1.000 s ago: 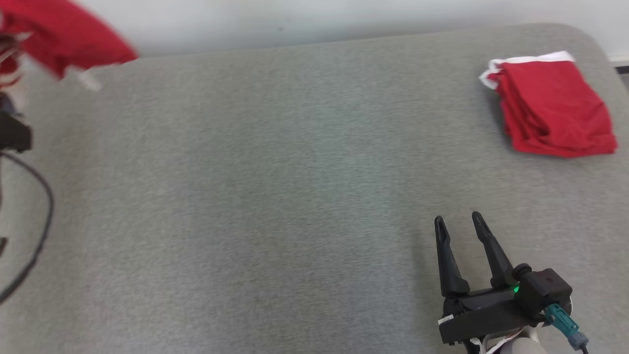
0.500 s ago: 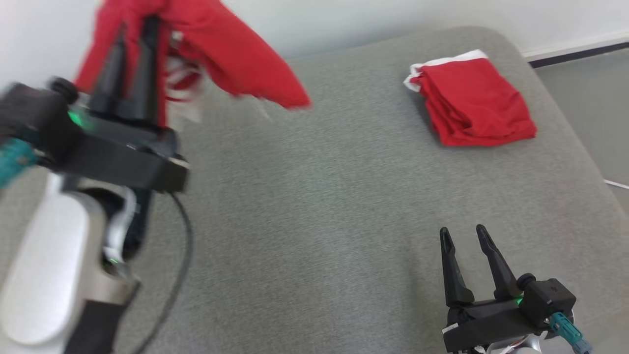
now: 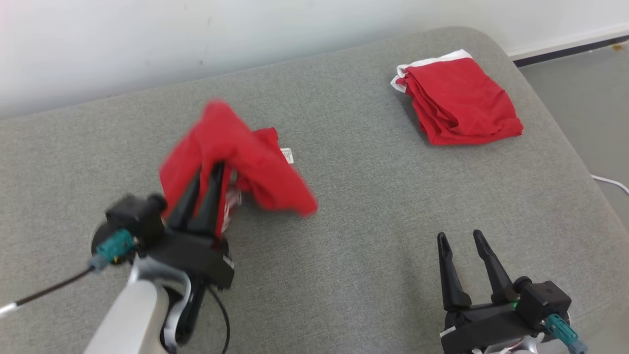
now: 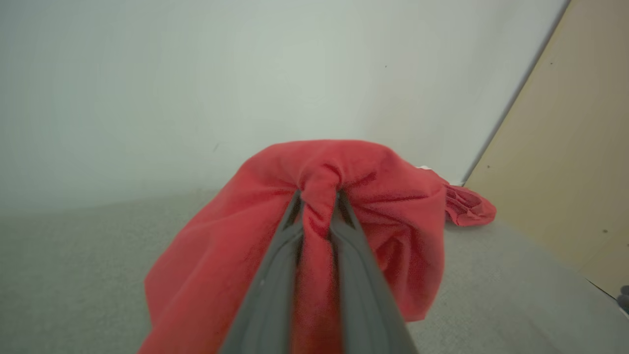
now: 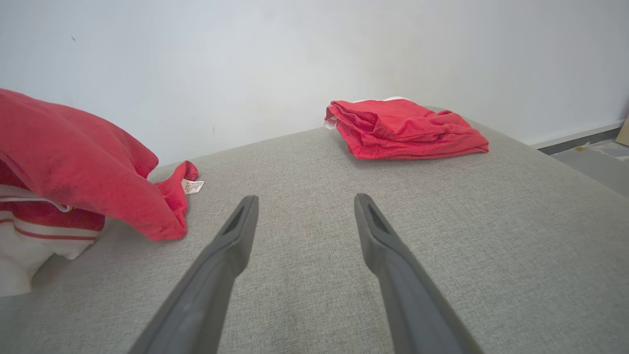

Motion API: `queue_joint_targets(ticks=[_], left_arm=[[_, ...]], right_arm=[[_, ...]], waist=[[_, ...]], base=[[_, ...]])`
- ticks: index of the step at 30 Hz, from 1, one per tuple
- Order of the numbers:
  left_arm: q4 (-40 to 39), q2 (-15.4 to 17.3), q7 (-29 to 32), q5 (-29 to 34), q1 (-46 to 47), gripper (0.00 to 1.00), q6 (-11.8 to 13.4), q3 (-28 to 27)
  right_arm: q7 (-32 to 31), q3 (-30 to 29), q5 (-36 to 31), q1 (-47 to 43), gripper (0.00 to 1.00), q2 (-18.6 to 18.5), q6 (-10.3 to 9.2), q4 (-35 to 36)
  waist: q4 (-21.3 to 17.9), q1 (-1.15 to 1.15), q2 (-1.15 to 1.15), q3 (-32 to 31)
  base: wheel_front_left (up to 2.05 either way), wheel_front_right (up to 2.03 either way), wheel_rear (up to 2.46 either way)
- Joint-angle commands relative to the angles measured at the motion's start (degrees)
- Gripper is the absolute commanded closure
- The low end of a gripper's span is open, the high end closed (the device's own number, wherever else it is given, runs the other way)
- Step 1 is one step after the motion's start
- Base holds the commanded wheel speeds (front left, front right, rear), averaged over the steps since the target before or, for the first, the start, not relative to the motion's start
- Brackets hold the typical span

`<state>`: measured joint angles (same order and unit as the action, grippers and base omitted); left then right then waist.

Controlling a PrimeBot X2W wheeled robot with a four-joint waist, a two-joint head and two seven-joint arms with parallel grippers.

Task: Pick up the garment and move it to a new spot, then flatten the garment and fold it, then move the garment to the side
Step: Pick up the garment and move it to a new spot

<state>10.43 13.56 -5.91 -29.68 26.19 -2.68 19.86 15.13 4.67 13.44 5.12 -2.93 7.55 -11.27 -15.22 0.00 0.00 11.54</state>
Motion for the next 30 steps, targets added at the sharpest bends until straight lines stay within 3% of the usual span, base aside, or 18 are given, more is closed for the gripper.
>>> queue_joint_targets(ticks=[1,11,12,13,18,24,30], left_arm=[[3.25,-0.81,-1.33,-0.74,-1.28,1.00,-0.95,0.19],[21.94,-3.93,-5.39,-1.13,-3.83,1.00,-3.87,5.74],[22.80,-4.06,-5.84,-0.83,-3.54,0.32,-3.82,6.18],[23.51,-4.31,-6.21,-0.77,-3.31,0.00,-4.00,6.51],[23.12,-4.60,-7.88,-0.78,-3.25,0.00,-4.28,7.21],[14.95,-3.42,-8.88,-1.05,-4.91,0.00,-4.36,6.60],[6.46,0.19,-9.11,-0.39,-8.25,0.00,-1.26,3.23]], right_arm=[[0.01,0.35,0.14,0.61,0.00,0.09,-0.09,-0.18],[0.00,0.47,-0.08,-0.35,0.00,0.08,-0.09,-0.68],[0.00,0.48,-0.19,-0.42,0.00,0.08,-0.09,-0.72],[0.00,0.39,-0.28,-0.52,0.00,0.08,-0.09,-0.72],[0.00,0.04,-0.57,-1.91,0.00,0.08,-0.09,-0.92],[0.00,-1.15,-1.16,-3.98,0.00,0.10,-0.09,-1.08],[0.00,-2.16,-1.58,-5.00,0.00,0.08,-0.10,-0.83]], waist=[[-0.19,0.00,0.00,0.14],[-0.36,0.00,0.00,-1.08],[-0.19,0.00,0.00,-1.37],[0.06,0.00,0.00,-1.77],[1.45,0.00,0.00,-3.94],[4.98,0.00,0.00,-6.86],[7.42,0.00,0.00,-8.87]], base=[[0.00,0.00,0.00],[0.00,0.00,0.00],[0.00,0.00,0.00],[0.00,0.00,0.00],[0.00,0.00,0.00],[0.00,0.00,0.00],[0.00,0.00,0.00]])
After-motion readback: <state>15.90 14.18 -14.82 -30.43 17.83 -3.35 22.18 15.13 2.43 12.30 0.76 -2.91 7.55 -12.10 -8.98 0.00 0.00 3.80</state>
